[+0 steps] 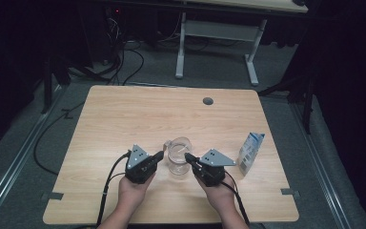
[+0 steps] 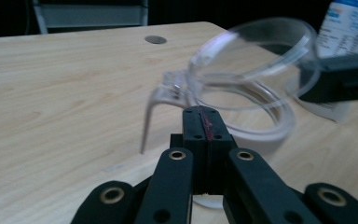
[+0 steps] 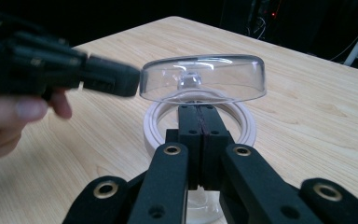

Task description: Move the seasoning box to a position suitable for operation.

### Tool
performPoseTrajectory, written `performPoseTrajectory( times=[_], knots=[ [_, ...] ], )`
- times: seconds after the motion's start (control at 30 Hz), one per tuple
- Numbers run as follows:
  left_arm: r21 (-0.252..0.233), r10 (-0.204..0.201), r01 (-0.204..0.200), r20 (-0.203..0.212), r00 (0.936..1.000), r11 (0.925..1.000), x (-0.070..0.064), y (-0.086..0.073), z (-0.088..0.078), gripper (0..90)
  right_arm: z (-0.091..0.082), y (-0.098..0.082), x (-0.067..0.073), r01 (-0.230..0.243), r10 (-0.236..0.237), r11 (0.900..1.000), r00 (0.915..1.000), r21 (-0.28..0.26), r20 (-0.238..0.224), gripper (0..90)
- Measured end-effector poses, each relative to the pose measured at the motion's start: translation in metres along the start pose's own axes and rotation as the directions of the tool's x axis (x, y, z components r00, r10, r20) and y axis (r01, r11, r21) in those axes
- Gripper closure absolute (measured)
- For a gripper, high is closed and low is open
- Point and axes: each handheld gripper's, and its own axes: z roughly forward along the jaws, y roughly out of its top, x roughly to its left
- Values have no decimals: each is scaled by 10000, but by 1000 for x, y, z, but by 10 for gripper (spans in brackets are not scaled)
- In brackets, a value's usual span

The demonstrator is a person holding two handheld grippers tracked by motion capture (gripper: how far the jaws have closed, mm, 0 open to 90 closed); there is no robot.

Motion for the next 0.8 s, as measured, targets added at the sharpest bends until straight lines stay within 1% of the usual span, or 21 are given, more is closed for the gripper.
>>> performPoseTrajectory(
  times=[0.03, 0.07, 0.17, 0.3, 0.33, 0.37, 0.5, 0.6, 0.67, 0.77, 0.8],
  knots=[
    [16, 31, -32, 97, 9999, 10000, -3, -1, 0, 900, -1, 0, 0, 12, -12, 10000, 10000, -10, -8, 897],
    [16, 31, -32, 97, 9999, 10000, -3, -1, 0, 900, -1, 0, 0, 12, -12, 10000, 10000, -10, -8, 897],
    [-5, 86, -86, 402, 9992, 10000, -12, -1, 1, 900, -2, 2, 1, 12, -12, 9999, 10000, -111, 13, 898],
    [-137, 159, -152, 524, 9985, 9998, -18, 3, 1, 900, -4, 3, 1, 47, -47, 9999, 10000, -148, 26, 898],
    [-143, 133, -125, 565, 9983, 9998, -20, 4, 2, 900, -4, 4, 1, 48, -47, 9998, 10000, -167, 20, 898],
    [-41, 227, -225, 626, 9978, 9997, -23, 4, 4, 900, -4, 4, 2, 48, -48, 9999, 10000, -162, 27, 898],
    [-51, 253, -250, 700, 9972, 9997, -28, 5, 8, 900, -4, 4, 2, 57, -57, 9998, 10000, -167, -2, 897],
    [-95, 293, -287, 697, 9971, 9995, -29, 8, 9, 900, -3, 3, 2, 74, -74, 9999, 10000, -99, -16, 897],
    [-136, 271, -262, 688, 9973, 9996, -30, 9, 10, 900, -2, 1, 1, 36, -36, 10000, 10000, 7, 14, 897],
    [-219, 256, -241, 712, 9971, 9995, -32, 11, 10, 900, 2, -5, -2, 42, -47, 9995, 9999, 321, 144, 897],
    [-219, 256, -241, 712, 9971, 9995, -32, 11, 10, 900, 2, -5, -2, 42, -47, 9995, 9999, 321, 144, 897]
  ],
)
